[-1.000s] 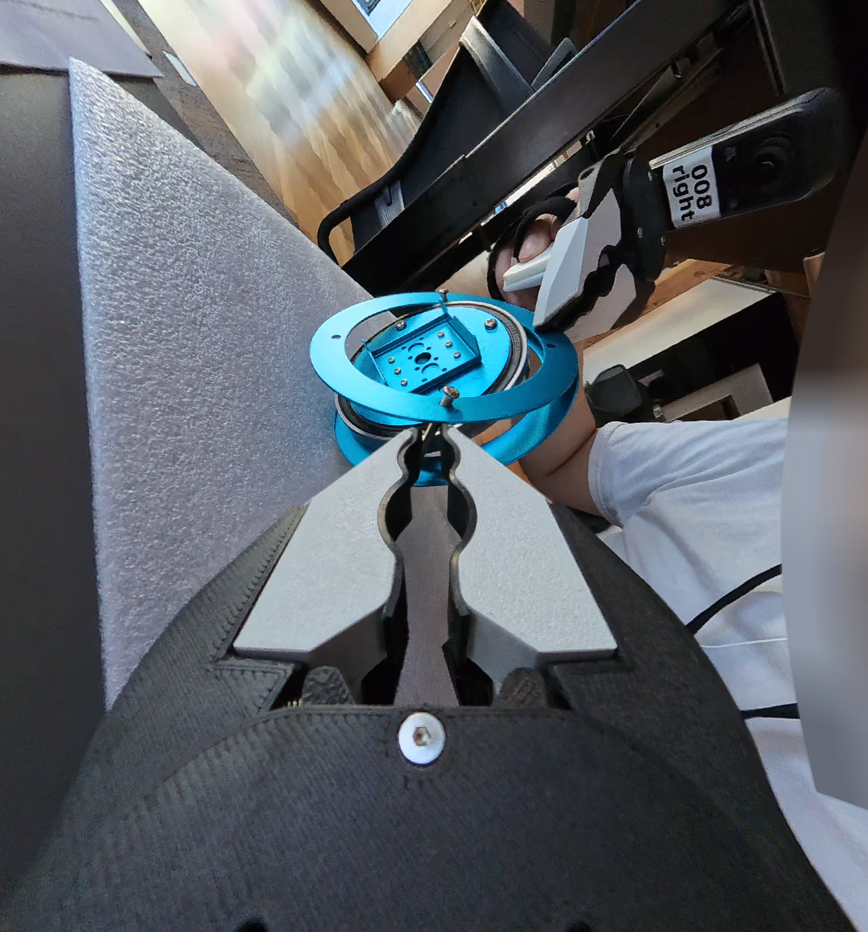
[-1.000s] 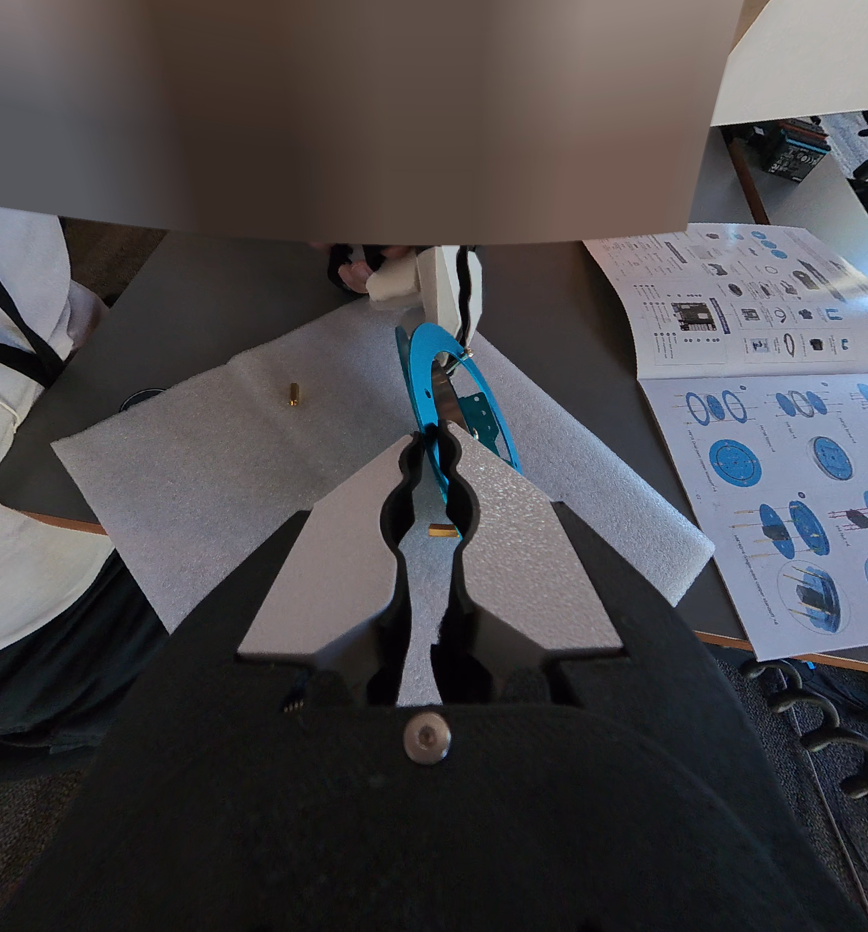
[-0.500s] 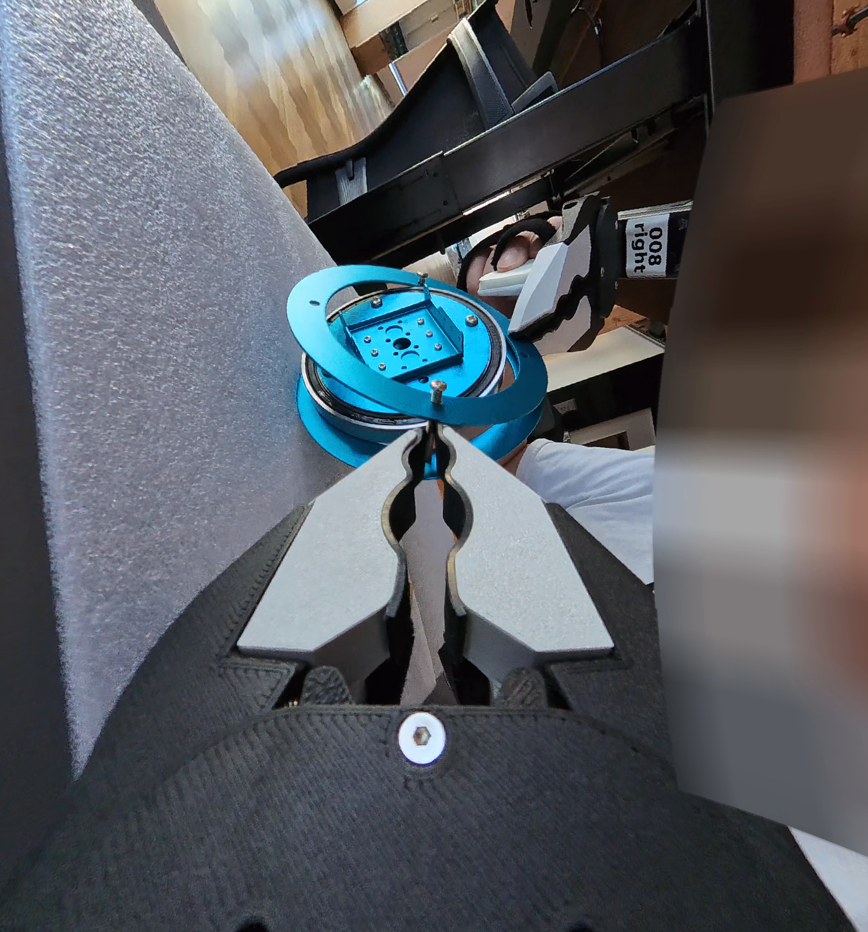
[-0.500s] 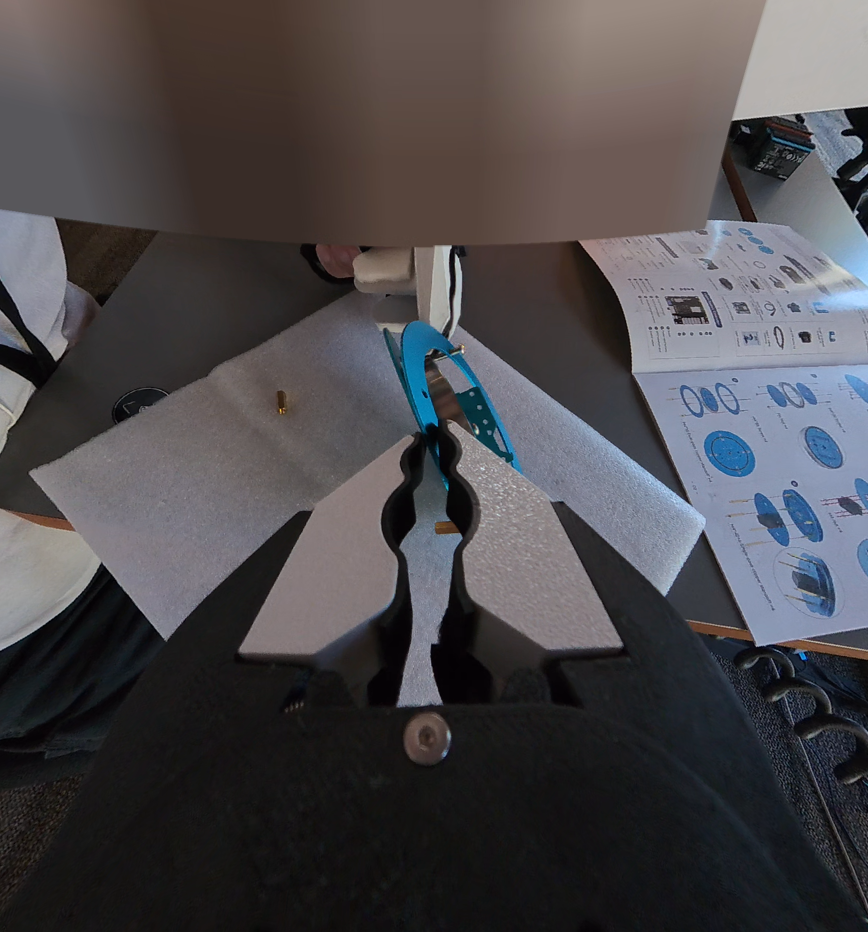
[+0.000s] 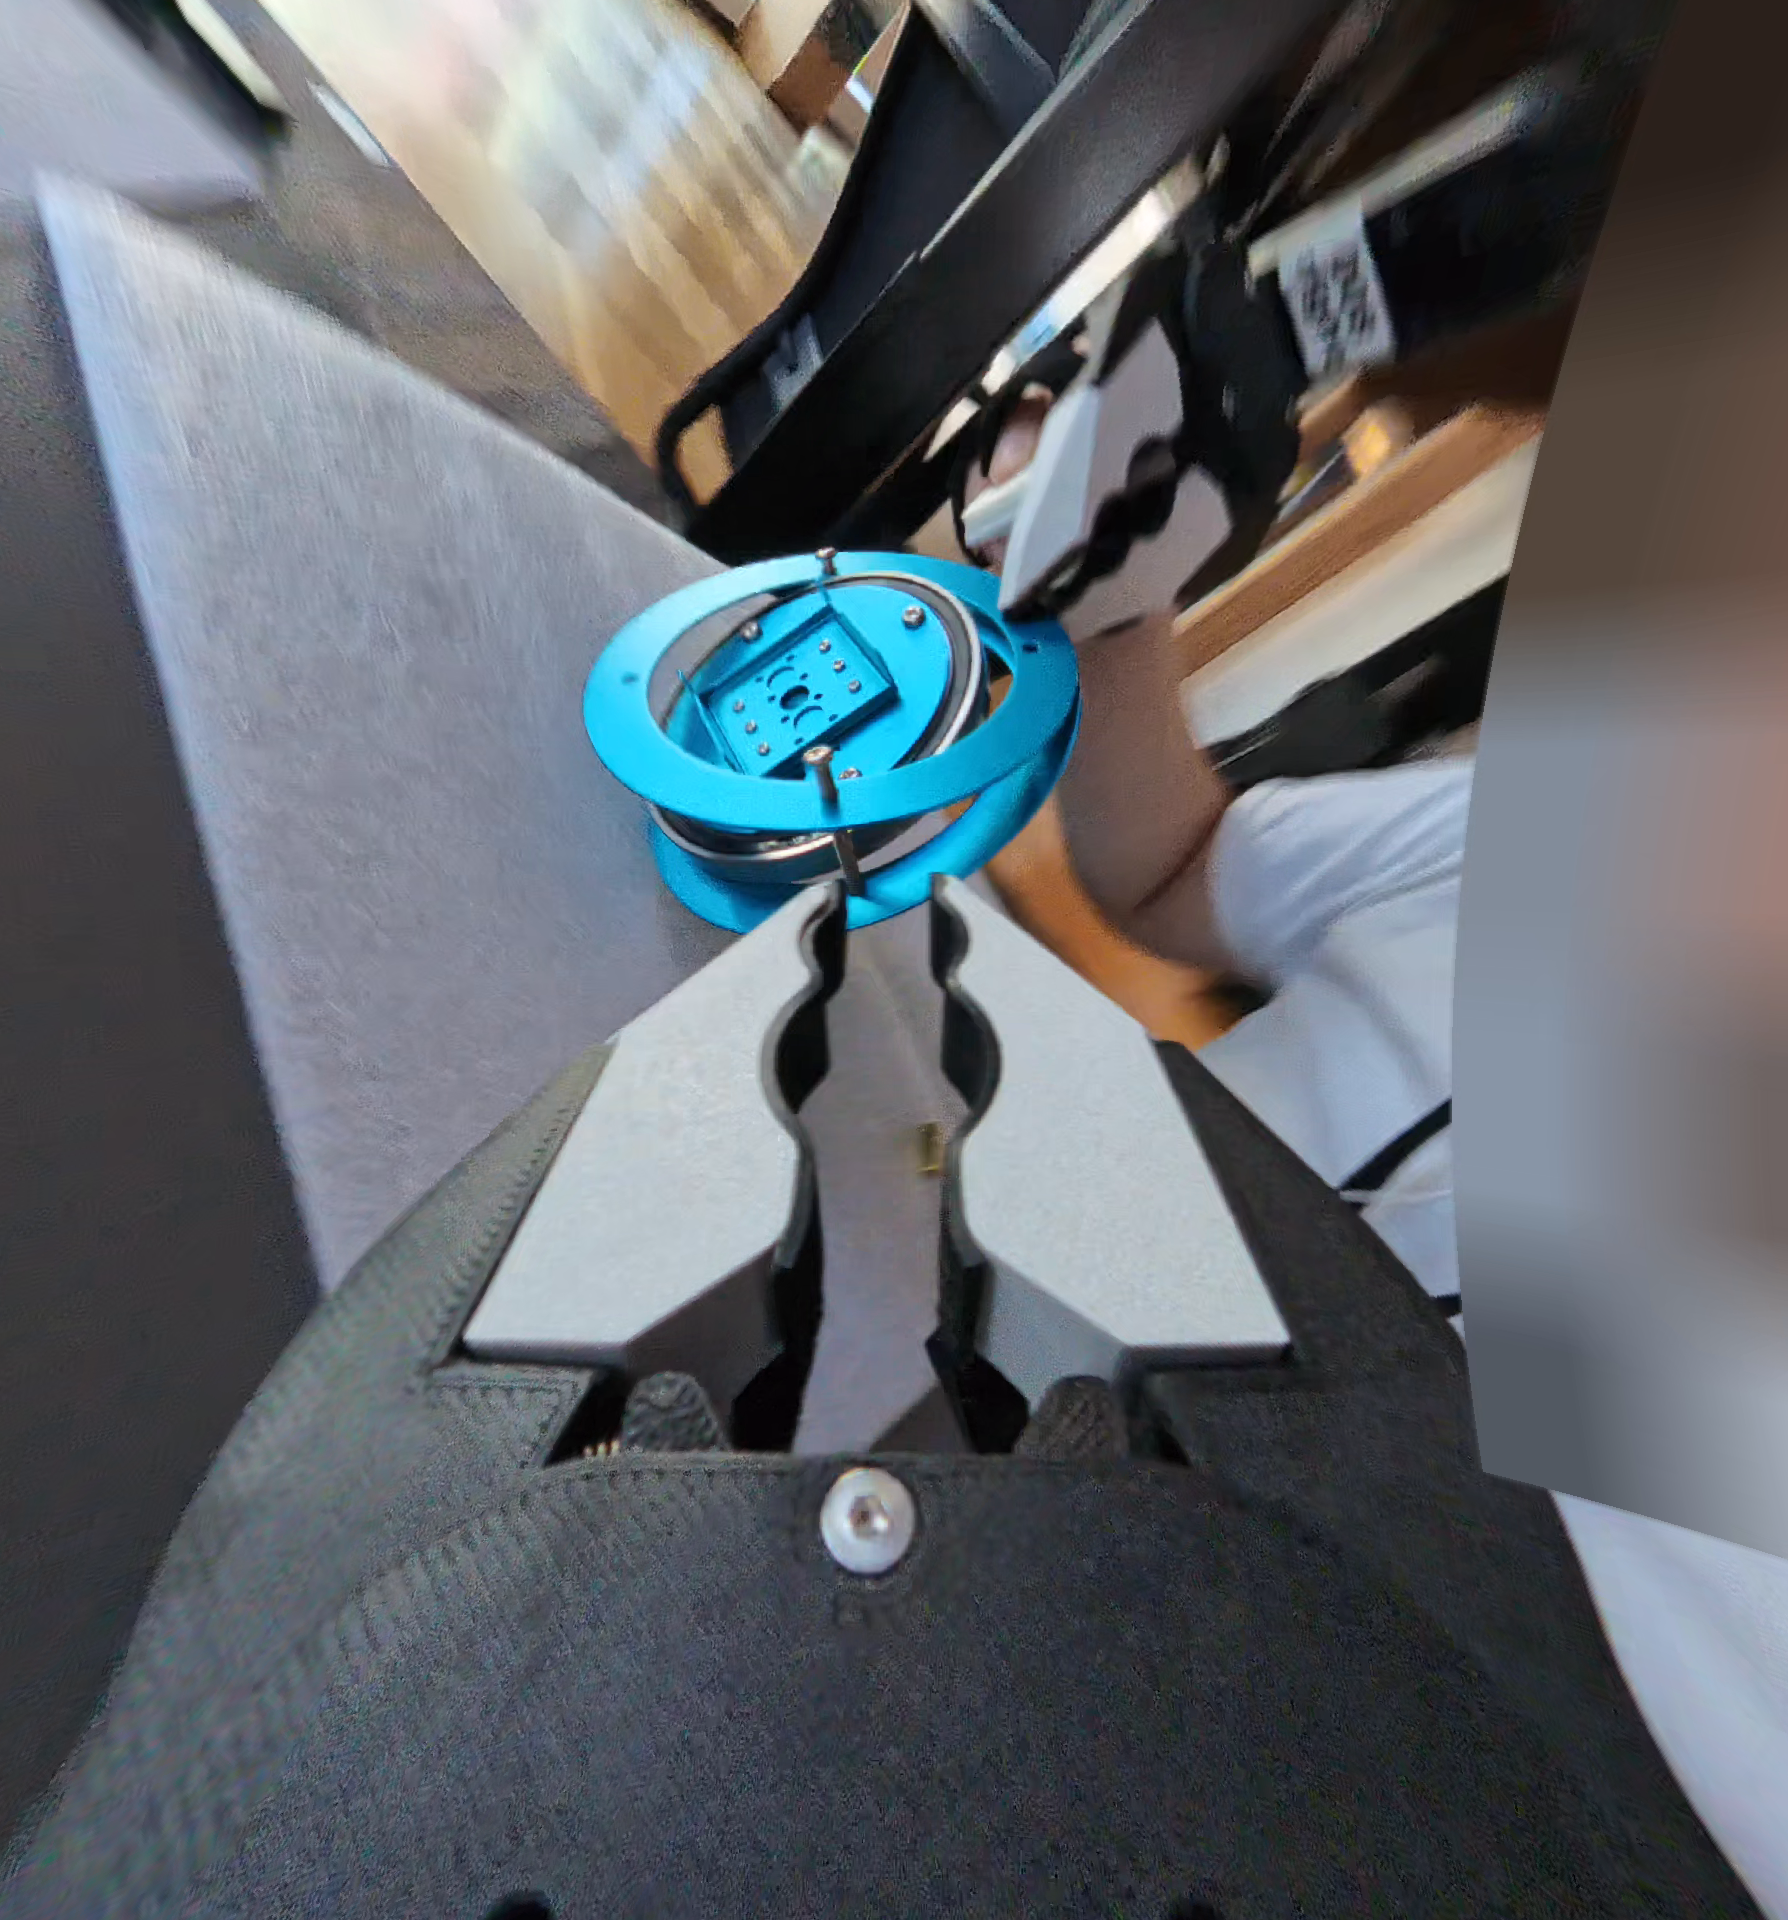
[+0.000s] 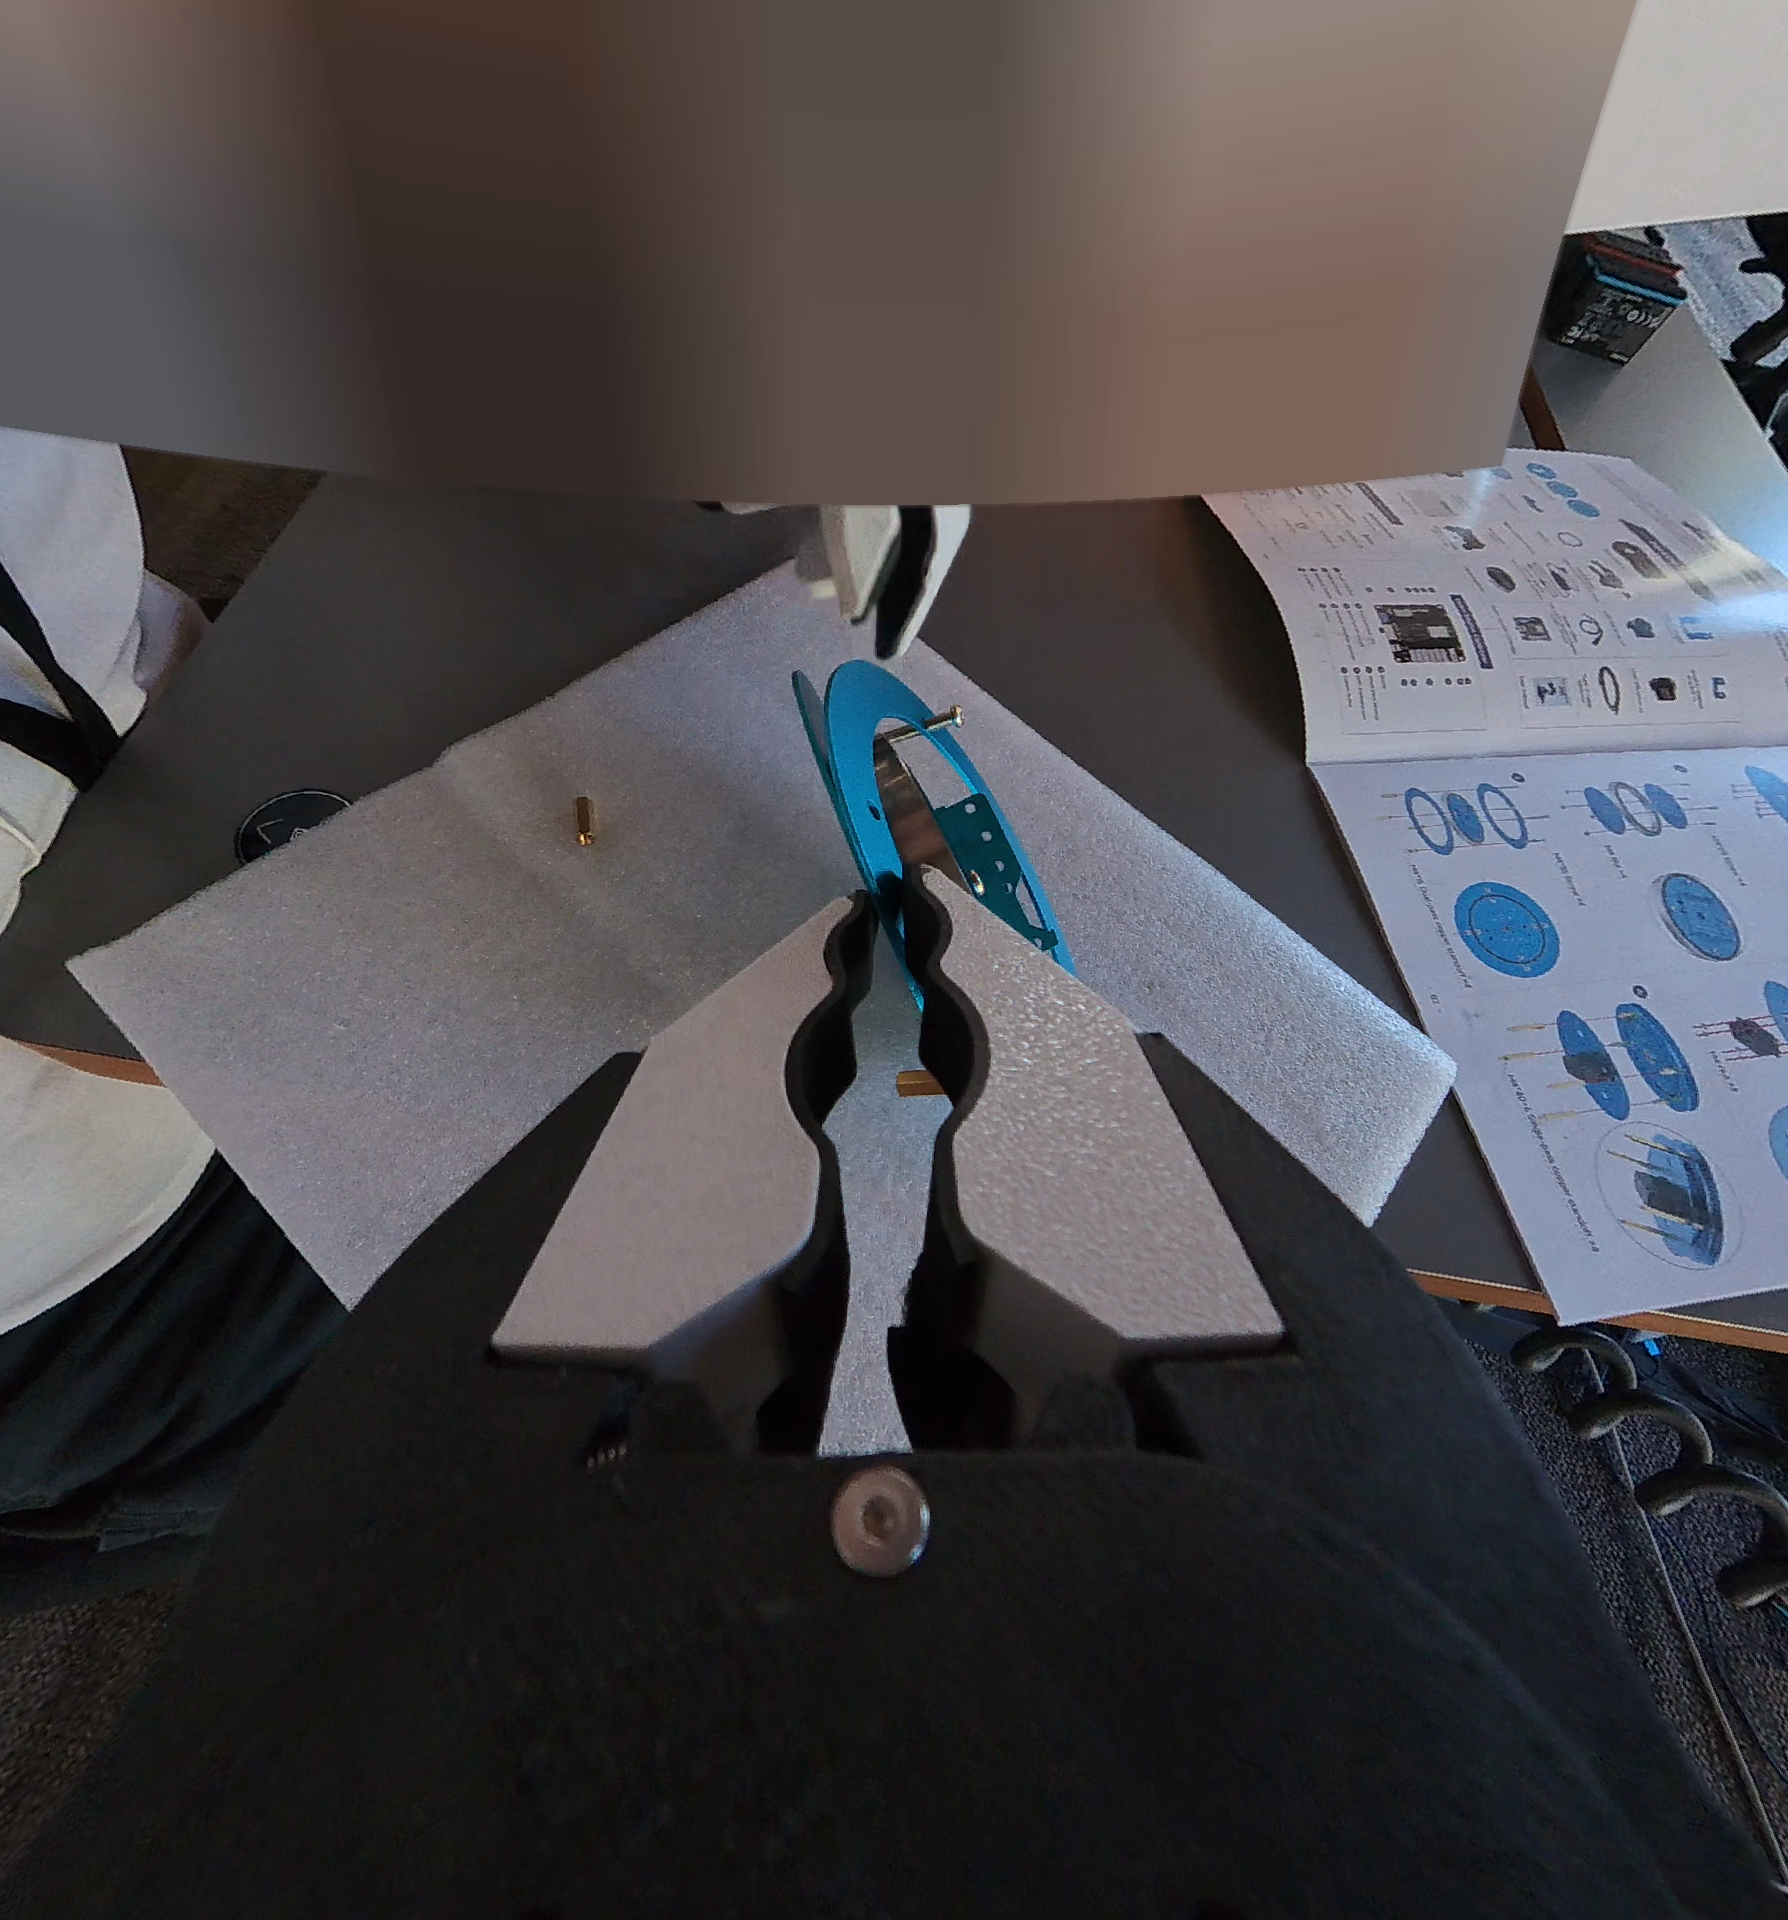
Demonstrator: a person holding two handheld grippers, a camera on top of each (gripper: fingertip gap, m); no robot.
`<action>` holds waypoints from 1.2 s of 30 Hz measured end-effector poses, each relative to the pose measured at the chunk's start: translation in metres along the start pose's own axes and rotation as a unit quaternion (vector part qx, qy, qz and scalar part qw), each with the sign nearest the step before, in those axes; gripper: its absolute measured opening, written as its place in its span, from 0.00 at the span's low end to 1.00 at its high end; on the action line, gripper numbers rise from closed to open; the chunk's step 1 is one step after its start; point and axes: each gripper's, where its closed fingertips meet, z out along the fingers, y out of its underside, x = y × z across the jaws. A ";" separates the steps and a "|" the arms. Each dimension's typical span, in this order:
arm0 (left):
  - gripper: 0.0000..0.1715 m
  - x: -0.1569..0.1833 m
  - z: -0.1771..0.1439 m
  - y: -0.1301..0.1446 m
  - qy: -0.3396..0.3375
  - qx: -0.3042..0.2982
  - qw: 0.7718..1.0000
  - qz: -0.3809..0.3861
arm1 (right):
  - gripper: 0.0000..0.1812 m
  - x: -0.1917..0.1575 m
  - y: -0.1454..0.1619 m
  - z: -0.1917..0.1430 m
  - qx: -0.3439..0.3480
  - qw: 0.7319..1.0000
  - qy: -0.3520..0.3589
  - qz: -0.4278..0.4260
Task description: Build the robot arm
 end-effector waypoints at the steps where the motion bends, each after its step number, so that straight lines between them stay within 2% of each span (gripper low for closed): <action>1: 0.16 0.002 -0.002 -0.002 -0.029 -0.009 0.997 0.074 | 0.02 0.001 0.000 0.000 0.001 1.000 -0.001 0.001; 3: 0.38 -0.003 -0.005 -0.005 -0.105 -0.029 0.970 0.218 | 0.02 0.001 0.000 0.000 0.002 1.000 -0.005 0.005; 4: 0.43 -0.008 -0.006 -0.007 -0.137 -0.039 0.951 0.273 | 0.02 0.001 -0.001 0.000 0.002 1.000 -0.007 0.007; 7: 0.47 -0.013 -0.001 -0.005 -0.183 -0.092 0.890 0.407 | 0.02 0.002 -0.002 0.001 -0.001 1.000 -0.010 0.008; 12: 0.37 -0.012 0.019 0.004 -0.220 -0.154 0.774 0.574 | 0.02 0.002 -0.004 0.003 -0.001 1.000 -0.016 0.015; 14: 0.33 -0.014 0.023 0.006 -0.224 -0.167 0.745 0.606 | 0.02 0.002 -0.004 0.003 -0.001 1.000 -0.018 0.017; 16: 0.33 -0.020 0.024 0.006 -0.227 -0.180 0.740 0.607 | 0.02 0.001 -0.004 0.003 -0.002 1.000 -0.018 0.017; 19: 0.24 -0.025 0.024 0.007 -0.230 -0.191 0.722 0.624 | 0.02 0.000 -0.004 0.004 -0.002 1.000 -0.021 0.018; 22: 0.23 -0.025 0.024 0.006 -0.238 -0.193 0.700 0.645 | 0.02 -0.001 -0.004 0.004 0.000 0.999 -0.026 0.020; 25: 0.23 -0.025 0.023 0.008 -0.239 -0.191 0.705 0.639 | 0.02 -0.001 -0.004 0.004 0.002 0.999 -0.030 0.025; 30: 0.24 -0.025 0.020 0.010 -0.244 -0.200 0.691 0.650 | 0.02 0.001 -0.006 0.005 0.007 0.999 -0.038 0.034; 33: 0.24 -0.026 0.019 0.006 -0.264 -0.196 0.669 0.667 | 0.02 0.005 -0.007 0.005 0.010 0.999 -0.033 0.040; 34: 0.24 -0.026 0.019 0.004 -0.269 -0.190 0.669 0.666 | 0.02 0.008 -0.007 0.004 0.011 0.999 -0.031 0.042; 36: 0.24 -0.025 0.020 0.004 -0.266 -0.179 0.685 0.654 | 0.02 0.009 -0.007 0.004 0.014 0.998 -0.034 0.046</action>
